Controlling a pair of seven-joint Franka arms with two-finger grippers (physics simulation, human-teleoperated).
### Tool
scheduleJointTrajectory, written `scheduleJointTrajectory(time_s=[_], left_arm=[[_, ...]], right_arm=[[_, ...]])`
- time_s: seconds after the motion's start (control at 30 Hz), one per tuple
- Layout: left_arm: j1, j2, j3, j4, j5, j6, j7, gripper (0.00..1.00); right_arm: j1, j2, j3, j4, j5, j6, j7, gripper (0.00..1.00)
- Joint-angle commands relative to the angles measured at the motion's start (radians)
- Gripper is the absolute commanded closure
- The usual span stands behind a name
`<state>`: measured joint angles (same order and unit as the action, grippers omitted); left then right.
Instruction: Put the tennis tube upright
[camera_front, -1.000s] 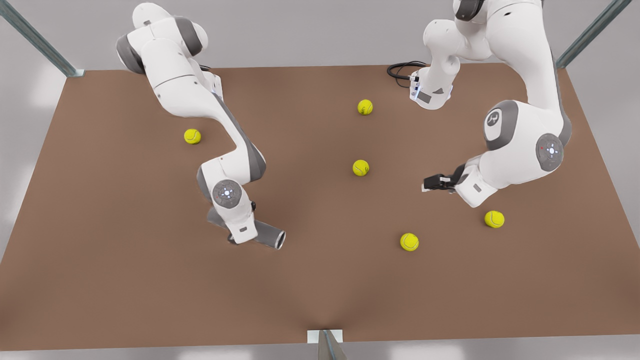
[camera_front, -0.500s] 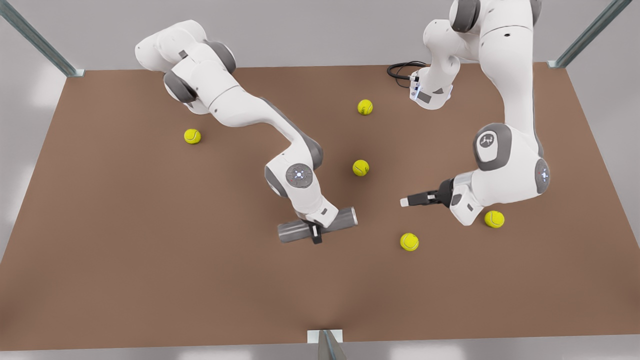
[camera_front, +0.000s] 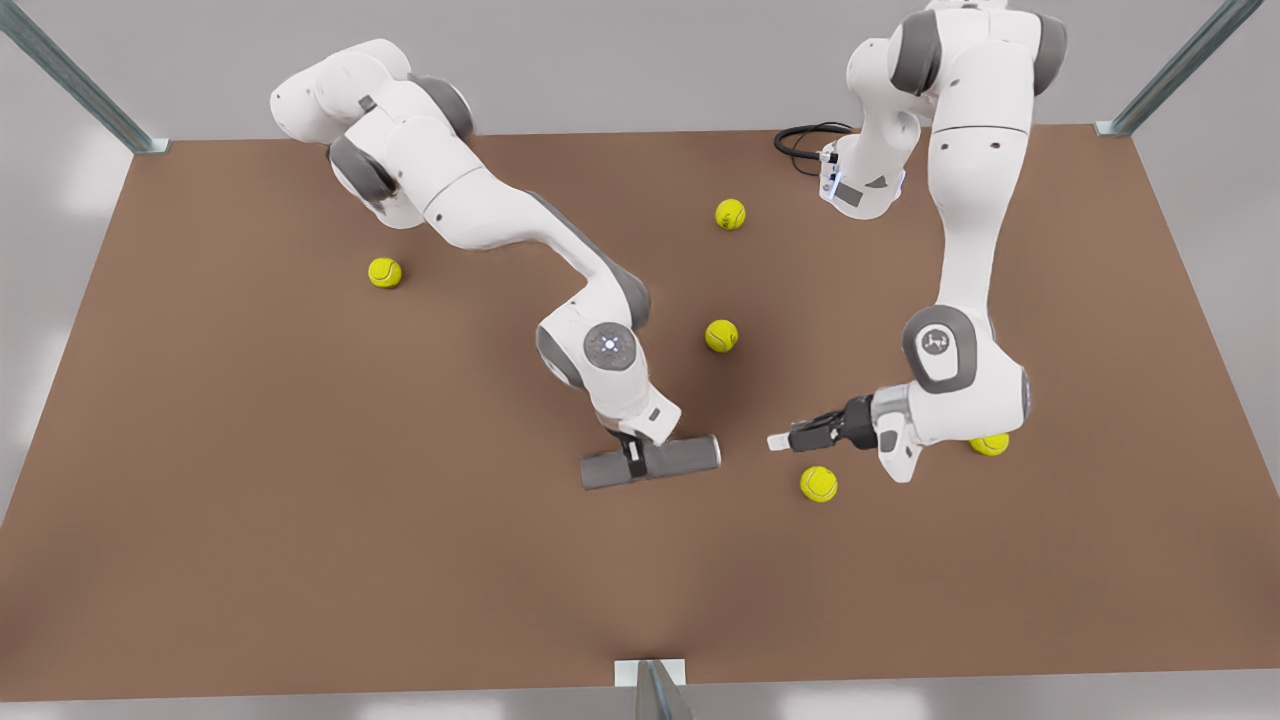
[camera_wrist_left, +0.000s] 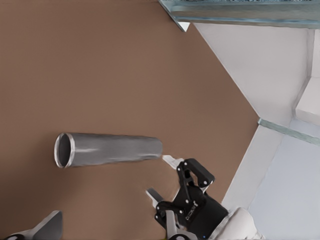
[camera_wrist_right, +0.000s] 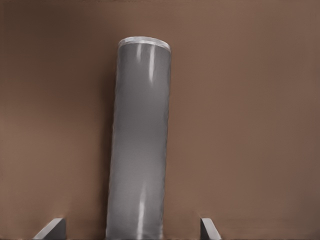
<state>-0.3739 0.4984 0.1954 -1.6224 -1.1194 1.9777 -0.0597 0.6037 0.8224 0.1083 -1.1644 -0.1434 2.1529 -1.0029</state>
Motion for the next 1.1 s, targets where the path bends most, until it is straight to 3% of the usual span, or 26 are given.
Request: scheduleJointTrajectory(time_s=[0.0, 0.07, 0.13, 0.2, 0.3, 0.47, 0.53, 0.6, 0.67, 0.7, 1.07], left_arm=[[-0.002, 0.035, -0.002, 0.030, -0.008, 0.075, 0.213, 0.00], [-0.005, 0.088, -0.004, 0.072, -0.016, 0.076, 0.227, 0.00], [-0.013, 0.075, -0.053, 0.056, -0.028, 0.078, 0.228, 0.00], [-0.013, 0.046, -0.096, -0.036, -0.100, 0.119, 0.317, 0.00], [-0.033, 0.034, -0.096, -0.105, -0.148, 0.181, 0.396, 0.00], [-0.036, 0.120, -0.096, -0.065, -0.188, 0.263, 0.429, 0.00], [-0.036, 0.137, -0.096, -0.065, -0.211, 0.266, 0.468, 0.00], [-0.034, 0.149, -0.096, -0.054, -0.235, 0.265, 0.471, 0.00], [-0.034, 0.161, -0.096, -0.042, -0.276, 0.265, 0.471, 0.00], [-0.036, 0.167, -0.096, -0.042, -0.289, 0.266, 0.472, 0.00], [-0.063, 0.250, -0.096, -0.020, -0.376, 0.306, 0.626, 0.00]], right_arm=[[-0.048, -0.126, -0.002, -0.060, 0.002, -0.125, 0.268, 0.00], [-0.252, -0.259, -0.004, -0.041, 0.008, -0.278, 0.383, 0.00], [-0.459, -0.331, -0.006, -0.034, 0.111, -0.384, 0.286, 0.00], [-0.530, -0.433, -0.090, -0.051, 0.113, -0.502, 0.354, 0.00], [-0.541, -0.463, -0.139, -0.103, 0.117, -0.548, 0.848, 0.00], [-0.622, -0.517, -0.142, -0.095, 0.193, -0.666, 1.224, 0.00], [-0.598, -0.540, -0.122, -0.141, 0.142, -0.605, 1.219, 0.00], [-0.598, -0.687, -0.122, -0.383, 0.143, -0.433, 1.169, 0.00], [-0.610, -0.689, -0.121, -0.383, 0.145, -0.430, 1.116, 0.00], [-0.694, -0.689, -0.030, -0.383, 0.143, -0.433, 1.112, 0.00], [-0.688, -0.677, -0.015, -0.368, 0.136, -0.418, 1.115, 0.00]])
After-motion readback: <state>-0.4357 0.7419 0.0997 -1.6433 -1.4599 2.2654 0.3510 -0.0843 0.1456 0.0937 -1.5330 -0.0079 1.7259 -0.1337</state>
